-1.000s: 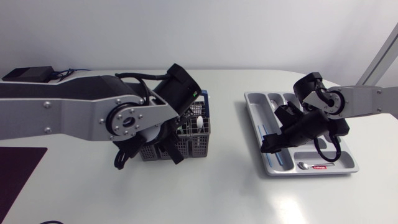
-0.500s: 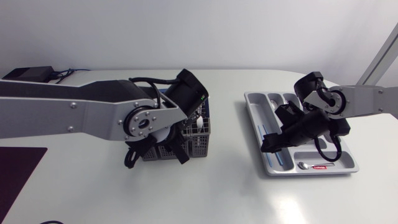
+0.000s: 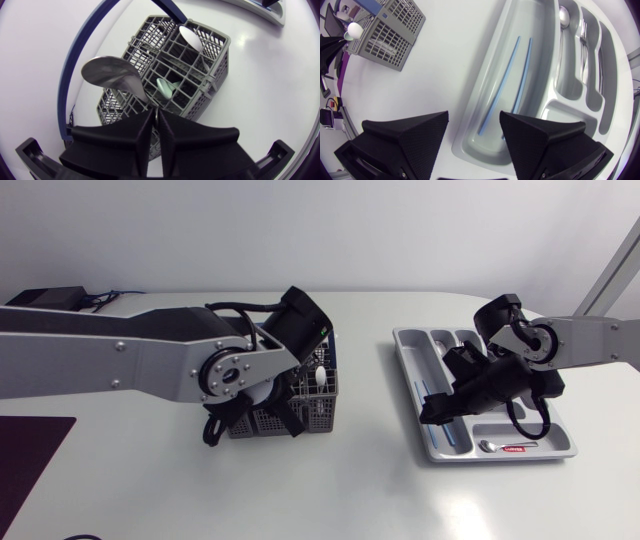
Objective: Unload the cutlery basket into the drawer organizer.
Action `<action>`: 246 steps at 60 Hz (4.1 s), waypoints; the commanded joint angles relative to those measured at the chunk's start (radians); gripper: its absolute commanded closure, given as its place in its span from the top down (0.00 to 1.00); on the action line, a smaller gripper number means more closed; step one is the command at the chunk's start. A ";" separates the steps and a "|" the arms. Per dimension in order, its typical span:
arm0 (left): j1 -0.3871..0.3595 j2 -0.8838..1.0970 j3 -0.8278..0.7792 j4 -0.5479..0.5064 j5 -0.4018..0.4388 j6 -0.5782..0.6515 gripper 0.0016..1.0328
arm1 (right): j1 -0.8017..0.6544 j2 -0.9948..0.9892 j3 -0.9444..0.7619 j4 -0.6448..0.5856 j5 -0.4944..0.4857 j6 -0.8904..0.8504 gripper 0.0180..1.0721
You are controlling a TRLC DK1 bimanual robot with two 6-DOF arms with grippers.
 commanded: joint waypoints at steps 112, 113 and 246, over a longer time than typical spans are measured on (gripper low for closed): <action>0.228 0.101 0.558 -0.429 0.910 -0.123 0.03 | 0.337 -0.589 -0.072 -0.041 0.000 -0.166 0.70; 0.228 0.110 0.567 -0.434 0.918 -0.124 0.03 | 0.348 -0.589 -0.072 -0.038 0.010 -0.166 0.70; 0.263 0.225 0.837 -0.586 1.080 -0.149 0.85 | 0.426 -0.566 -0.195 0.054 0.184 -0.266 0.06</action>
